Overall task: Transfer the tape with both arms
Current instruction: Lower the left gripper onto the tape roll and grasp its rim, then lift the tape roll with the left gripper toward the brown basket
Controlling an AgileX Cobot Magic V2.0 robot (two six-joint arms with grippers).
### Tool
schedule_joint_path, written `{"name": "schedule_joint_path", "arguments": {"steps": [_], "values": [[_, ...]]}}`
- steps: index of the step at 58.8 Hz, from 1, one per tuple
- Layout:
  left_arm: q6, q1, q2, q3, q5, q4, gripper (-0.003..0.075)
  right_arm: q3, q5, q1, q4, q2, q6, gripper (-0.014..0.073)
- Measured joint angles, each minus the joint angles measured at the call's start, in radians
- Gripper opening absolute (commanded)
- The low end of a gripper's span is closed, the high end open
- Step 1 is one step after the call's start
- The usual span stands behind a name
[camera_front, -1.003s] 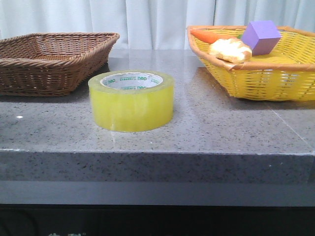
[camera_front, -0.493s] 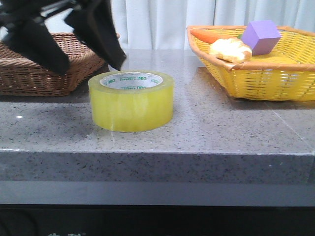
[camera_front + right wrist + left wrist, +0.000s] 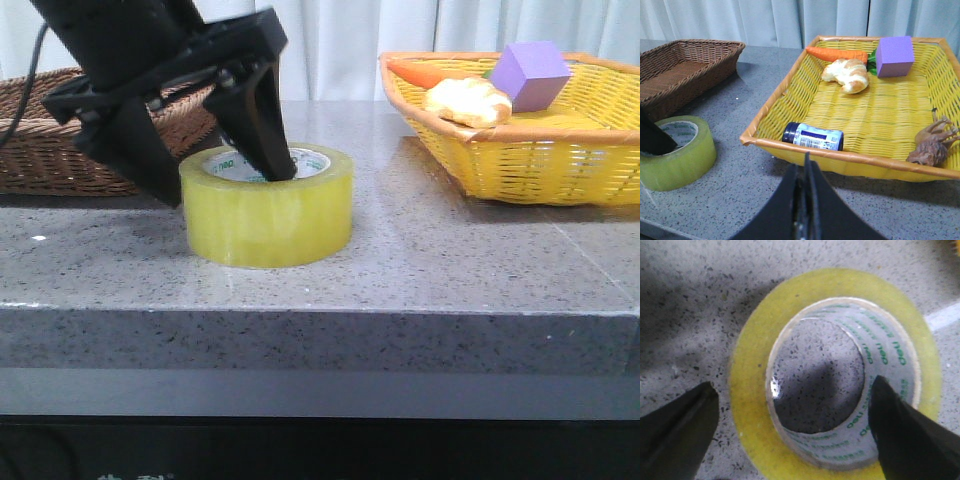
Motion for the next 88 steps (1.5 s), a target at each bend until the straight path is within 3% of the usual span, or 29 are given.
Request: {"name": "schedule_joint_path", "arguments": {"steps": [7, 21, 29, 48, 68, 88], "values": [[-0.002, 0.0, 0.019, -0.001, -0.004, -0.005, 0.0499, 0.0, 0.0, 0.0, 0.0, 0.0, 0.0, -0.0046], [-0.007, 0.0, 0.028, -0.002, -0.013, -0.004, 0.0167, 0.0, -0.002, 0.0, 0.0, 0.0, 0.0, -0.0046], [-0.001, 0.0, 0.028, -0.016, -0.006, 0.004, 0.0045, 0.0, -0.002, 0.0, 0.0, 0.0, 0.0, -0.0046], [-0.001, 0.0, 0.036, -0.122, 0.071, 0.008, 0.0036, 0.0, -0.003, 0.0, 0.0, 0.0, 0.0, -0.0046], [-0.001, 0.012, 0.036, -0.342, 0.148, 0.078, 0.0034, 0.0, -0.003, 0.0, 0.0, 0.0, 0.0, -0.0046], [-0.001, 0.211, 0.036, -0.474, 0.194, 0.18, 0.0031, 0.0, -0.003, 0.0, 0.0, 0.0, 0.0, -0.0046]]}}
